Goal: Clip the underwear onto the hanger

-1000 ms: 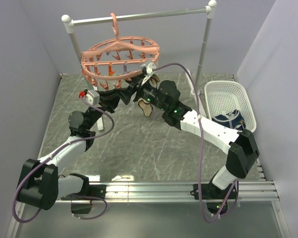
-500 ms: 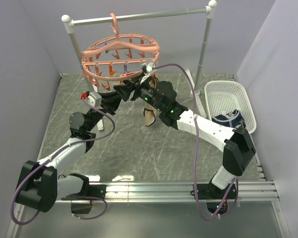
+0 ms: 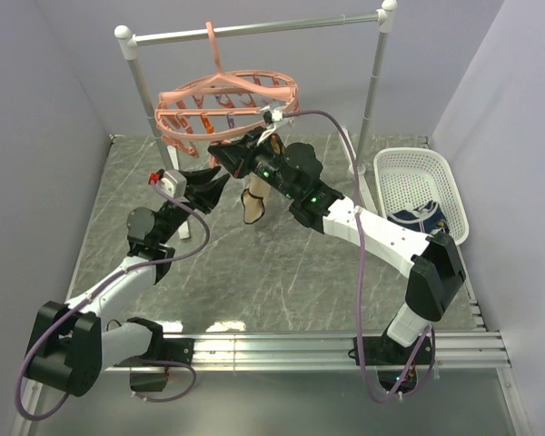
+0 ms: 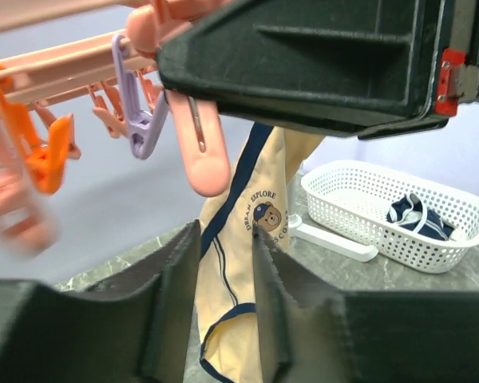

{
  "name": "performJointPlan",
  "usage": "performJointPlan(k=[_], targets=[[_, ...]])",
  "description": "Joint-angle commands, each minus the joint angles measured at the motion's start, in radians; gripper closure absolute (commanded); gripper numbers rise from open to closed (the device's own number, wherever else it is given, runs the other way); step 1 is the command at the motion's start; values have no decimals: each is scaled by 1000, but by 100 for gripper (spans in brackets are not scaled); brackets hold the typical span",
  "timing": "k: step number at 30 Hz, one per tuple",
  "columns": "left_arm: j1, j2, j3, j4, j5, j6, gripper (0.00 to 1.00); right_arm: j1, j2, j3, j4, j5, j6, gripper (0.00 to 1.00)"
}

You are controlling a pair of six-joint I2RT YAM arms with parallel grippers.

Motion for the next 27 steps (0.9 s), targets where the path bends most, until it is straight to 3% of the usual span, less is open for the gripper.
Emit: performJointPlan(k=[1,10,18,22,27], targets=[[-3,-52,-6,-5,-35,-34,60,-12,-9,36,-2,14,50,100],[7,-73,3,-111,10,-64,55,-24,-15,31,3,-4,59,100],[102,-86,-167,-101,251,-393,53,-35,-49,19,9,-55,66,100],[110,32,-135,-133,236,-478,49,-38,-67,13,2,-89,68,100],[128,204,-91,-13,273,-674,46,-55,-85,20,-3,-151,59,100]])
